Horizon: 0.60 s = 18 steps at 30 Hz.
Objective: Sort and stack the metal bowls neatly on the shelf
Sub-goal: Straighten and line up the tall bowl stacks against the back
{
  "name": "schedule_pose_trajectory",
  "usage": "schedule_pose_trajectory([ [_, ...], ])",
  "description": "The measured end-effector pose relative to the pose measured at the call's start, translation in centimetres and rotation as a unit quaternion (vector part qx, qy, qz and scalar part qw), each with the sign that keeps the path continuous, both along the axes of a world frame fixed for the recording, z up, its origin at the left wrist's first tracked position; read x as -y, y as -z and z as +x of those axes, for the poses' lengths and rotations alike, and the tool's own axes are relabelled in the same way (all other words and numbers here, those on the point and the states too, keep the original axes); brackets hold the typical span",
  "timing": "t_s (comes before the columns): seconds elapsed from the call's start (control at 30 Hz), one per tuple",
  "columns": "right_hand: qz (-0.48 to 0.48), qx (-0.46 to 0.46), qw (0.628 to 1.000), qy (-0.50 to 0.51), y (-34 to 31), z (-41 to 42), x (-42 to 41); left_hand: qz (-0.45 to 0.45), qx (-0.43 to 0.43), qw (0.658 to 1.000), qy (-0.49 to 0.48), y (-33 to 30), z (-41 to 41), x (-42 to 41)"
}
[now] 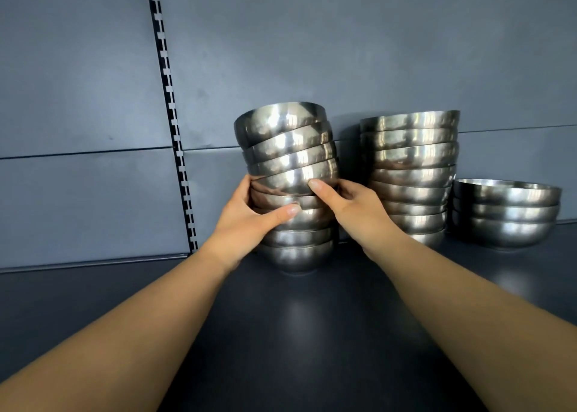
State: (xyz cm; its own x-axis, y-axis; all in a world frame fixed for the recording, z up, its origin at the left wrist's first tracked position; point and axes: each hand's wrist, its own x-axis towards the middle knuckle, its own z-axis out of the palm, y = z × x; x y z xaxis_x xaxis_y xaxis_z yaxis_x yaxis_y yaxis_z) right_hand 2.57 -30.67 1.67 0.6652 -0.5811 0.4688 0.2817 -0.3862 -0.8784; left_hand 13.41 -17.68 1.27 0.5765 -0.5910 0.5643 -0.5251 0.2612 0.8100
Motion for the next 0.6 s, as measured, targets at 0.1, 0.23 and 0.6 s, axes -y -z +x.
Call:
schedule_pose_trajectory([
  [0.1, -0.004, -0.003, 1.0, 0.002, 0.3, 0.0, 0.4, 0.013, -0.005, 1.0, 0.019, 0.3, 0.3, 0.0],
  [0.23, -0.009, 0.002, 1.0, 0.001, 0.5, 0.1, 0.6, 0.033, -0.009, 0.999, 0.03, 0.4, 0.7, -0.1],
  [0.6, 0.002, 0.01, 0.997, -0.074, 0.2, -0.5, 0.6, -0.007, -0.047, 0.998, 0.029, -0.9, 0.4, -0.1],
])
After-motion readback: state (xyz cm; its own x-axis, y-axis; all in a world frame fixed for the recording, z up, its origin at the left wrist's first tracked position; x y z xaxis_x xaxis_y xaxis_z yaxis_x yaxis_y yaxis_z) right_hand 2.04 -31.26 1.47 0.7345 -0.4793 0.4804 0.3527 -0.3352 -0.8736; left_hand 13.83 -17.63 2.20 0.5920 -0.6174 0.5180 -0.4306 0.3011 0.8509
